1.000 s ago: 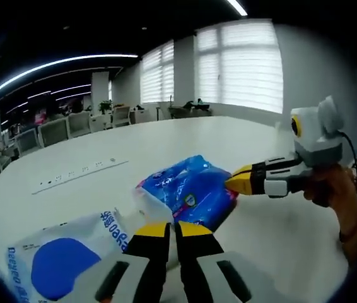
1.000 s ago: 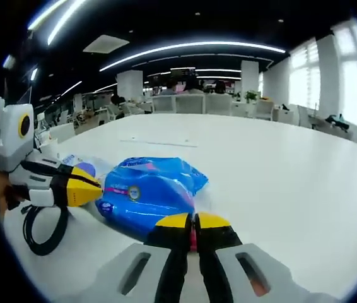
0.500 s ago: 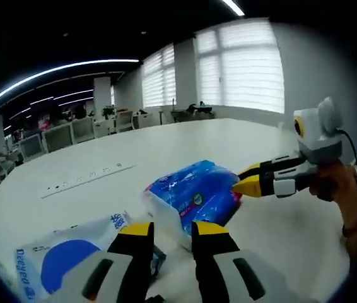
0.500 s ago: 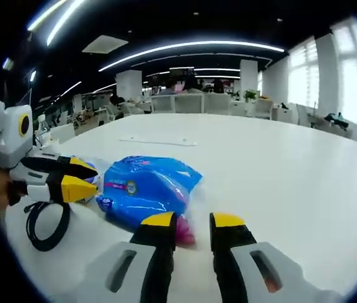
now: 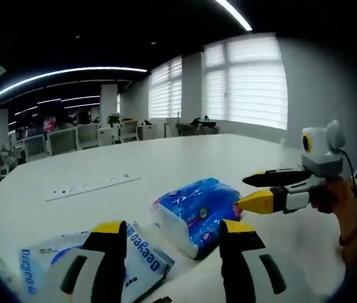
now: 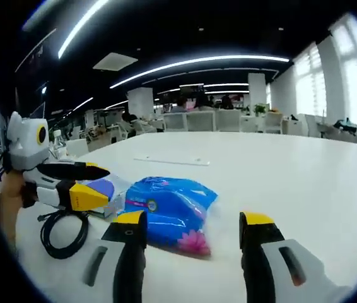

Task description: Arrange the tabletop items into an orderly group along one side of the table until the central work area is clear of visible clutter.

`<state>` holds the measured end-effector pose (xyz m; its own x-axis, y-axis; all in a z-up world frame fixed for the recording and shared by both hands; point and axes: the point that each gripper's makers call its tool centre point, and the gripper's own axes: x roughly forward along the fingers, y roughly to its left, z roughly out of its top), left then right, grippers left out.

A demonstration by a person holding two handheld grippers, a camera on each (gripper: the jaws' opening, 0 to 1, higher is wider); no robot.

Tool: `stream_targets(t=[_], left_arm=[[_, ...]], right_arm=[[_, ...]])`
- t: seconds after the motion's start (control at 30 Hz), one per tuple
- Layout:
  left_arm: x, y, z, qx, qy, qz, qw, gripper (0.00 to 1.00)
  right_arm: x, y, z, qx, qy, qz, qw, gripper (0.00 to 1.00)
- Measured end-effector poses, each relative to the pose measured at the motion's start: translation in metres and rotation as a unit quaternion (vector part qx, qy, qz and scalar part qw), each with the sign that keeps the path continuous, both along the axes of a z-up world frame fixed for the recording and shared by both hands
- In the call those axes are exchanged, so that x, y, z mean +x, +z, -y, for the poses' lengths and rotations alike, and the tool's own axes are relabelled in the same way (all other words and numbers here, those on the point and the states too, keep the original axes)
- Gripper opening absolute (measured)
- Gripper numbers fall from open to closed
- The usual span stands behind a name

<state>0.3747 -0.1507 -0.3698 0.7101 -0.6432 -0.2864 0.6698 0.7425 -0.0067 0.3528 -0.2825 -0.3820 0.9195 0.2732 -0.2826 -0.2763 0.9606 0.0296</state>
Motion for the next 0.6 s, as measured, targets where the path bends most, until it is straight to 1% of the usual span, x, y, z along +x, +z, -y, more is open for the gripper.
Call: stream_targets(t=[0.07, 0.1, 0.13, 0.17, 0.2, 0.23, 0.3, 0.33, 0.4, 0.47, 0.5, 0.57, 0.6], left_arm=[[-0.005, 0.005, 0.000, -0.018, -0.007, -0.007, 0.9998, 0.66], [-0.007, 0.006, 0.000, -0.030, -0.009, -0.015, 0.9994, 0.70], [-0.010, 0.008, -0.001, -0.033, -0.012, -0.015, 0.9993, 0.74], [-0.012, 0.009, -0.002, -0.034, -0.013, -0.015, 0.9992, 0.80], [-0.013, 0.009, -0.003, -0.034, -0.014, -0.015, 0.9992, 0.83], [-0.016, 0.009, -0.005, -0.029, -0.014, -0.015, 0.9994, 0.85], [-0.019, 0.008, -0.012, -0.015, -0.010, -0.010, 0.9998, 0.85], [-0.021, 0.008, -0.016, -0.006, -0.009, -0.007, 0.9999, 0.86], [-0.025, 0.009, -0.024, -0.009, -0.006, -0.010, 0.9999, 0.88], [-0.029, 0.010, -0.032, -0.011, -0.003, -0.012, 0.9999, 0.94], [-0.031, 0.011, -0.036, -0.012, -0.003, -0.013, 0.9998, 0.95], [-0.037, 0.014, -0.046, -0.014, 0.000, -0.010, 0.9998, 0.98], [-0.038, 0.014, -0.048, -0.014, 0.000, -0.009, 0.9999, 1.00]], right_arm=[[-0.003, 0.002, -0.004, -0.009, 0.005, 0.005, 0.9999, 0.68], [-0.006, 0.004, -0.006, -0.011, 0.007, 0.010, 0.9999, 0.72], [-0.008, 0.006, -0.011, -0.014, 0.014, 0.018, 0.9996, 0.75], [-0.010, 0.009, -0.014, -0.013, 0.017, 0.027, 0.9994, 0.78], [-0.010, 0.011, -0.014, -0.011, 0.017, 0.030, 0.9993, 0.82], [-0.011, 0.017, -0.017, -0.003, 0.017, 0.047, 0.9987, 0.84], [-0.018, 0.022, -0.023, -0.005, 0.021, 0.058, 0.9981, 0.87], [-0.020, 0.024, -0.026, -0.008, 0.024, 0.058, 0.9980, 0.87], [-0.026, 0.028, -0.034, -0.008, 0.033, 0.058, 0.9978, 0.88], [-0.032, 0.033, -0.041, -0.008, 0.041, 0.057, 0.9975, 0.93], [-0.035, 0.034, -0.044, -0.007, 0.043, 0.058, 0.9974, 0.93], [-0.040, 0.037, -0.053, -0.007, 0.055, 0.056, 0.9969, 0.97], [-0.042, 0.038, -0.055, -0.007, 0.057, 0.057, 0.9967, 0.97]])
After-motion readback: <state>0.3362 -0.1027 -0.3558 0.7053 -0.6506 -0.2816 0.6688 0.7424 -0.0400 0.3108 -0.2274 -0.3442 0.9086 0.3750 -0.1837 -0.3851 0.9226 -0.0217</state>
